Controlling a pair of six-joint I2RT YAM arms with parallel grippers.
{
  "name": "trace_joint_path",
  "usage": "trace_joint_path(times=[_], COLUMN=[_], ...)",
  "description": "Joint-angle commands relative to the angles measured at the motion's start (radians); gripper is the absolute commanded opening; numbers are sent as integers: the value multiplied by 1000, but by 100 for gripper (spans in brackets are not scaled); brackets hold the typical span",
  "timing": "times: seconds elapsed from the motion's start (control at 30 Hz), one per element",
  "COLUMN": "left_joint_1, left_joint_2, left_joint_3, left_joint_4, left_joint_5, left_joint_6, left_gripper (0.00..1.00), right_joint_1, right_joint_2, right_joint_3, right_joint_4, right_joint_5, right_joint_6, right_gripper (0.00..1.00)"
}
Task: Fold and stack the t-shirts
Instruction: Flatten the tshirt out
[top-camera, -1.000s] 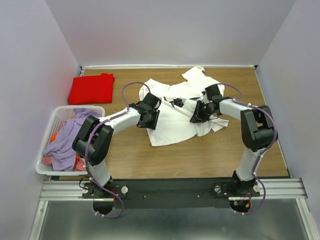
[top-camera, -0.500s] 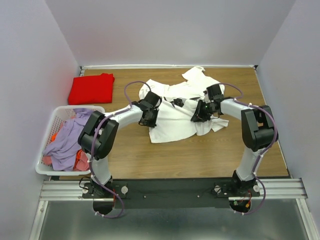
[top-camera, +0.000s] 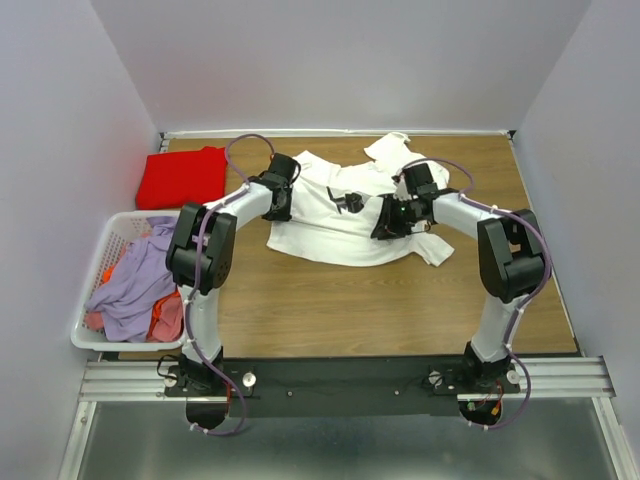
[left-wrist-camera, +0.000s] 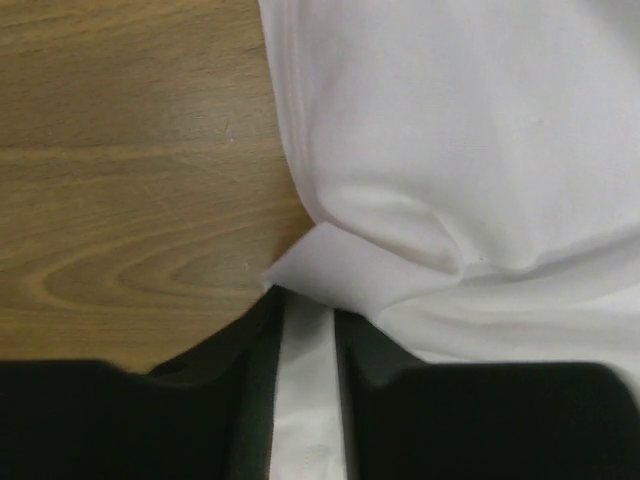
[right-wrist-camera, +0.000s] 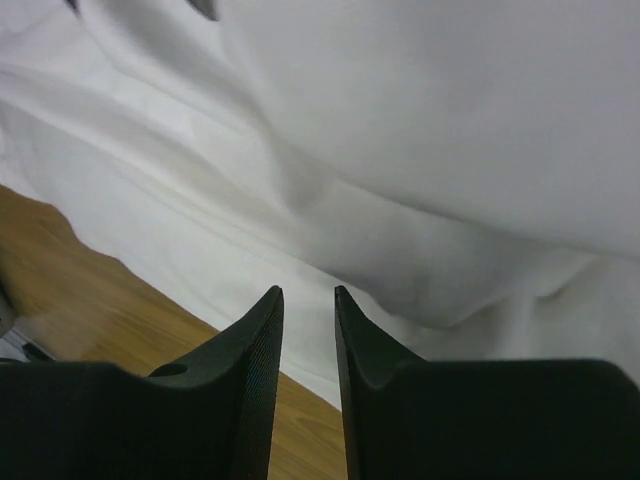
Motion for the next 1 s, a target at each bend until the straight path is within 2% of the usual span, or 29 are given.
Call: trace_joint_path(times=[0.0, 0.03, 0.07, 0.17, 0.37, 0.53, 0.73, 0.97], left_joint_1=[6, 4, 4, 24, 101, 131, 147, 145], left_joint_2=[-20, -36, -77, -186, -378, -523, -620, -686], left_joint_3=[10, 1, -10, -70, -211, -306, -391, -447], left_joint_4=[-27, -23, -16, 19, 96, 129, 166, 169], left_joint_5=[-52, -52, -51, -38, -17, -38, -15, 31], left_joint_6=[21, 15, 9, -21, -91, -144, -164, -184], left_gripper=[46, 52, 61, 75, 76, 73, 72, 73], right_joint_1=[97, 143, 163, 243, 343, 418, 462, 488], right_joint_2=[-36, -40, -43, -34, 70, 211, 343, 420], right_joint_3=[70, 85, 94, 129, 257, 408, 551, 567], right_joint_4=[-22, -24, -25, -27, -25, -24, -24, -24], right_joint_5=[-5, 6, 16, 46, 32, -5, -13, 1], right_joint_6=[-106, -123, -156, -196, -249, -272, -268, -262], right_gripper=[35, 36, 36, 36, 36, 31, 28, 26])
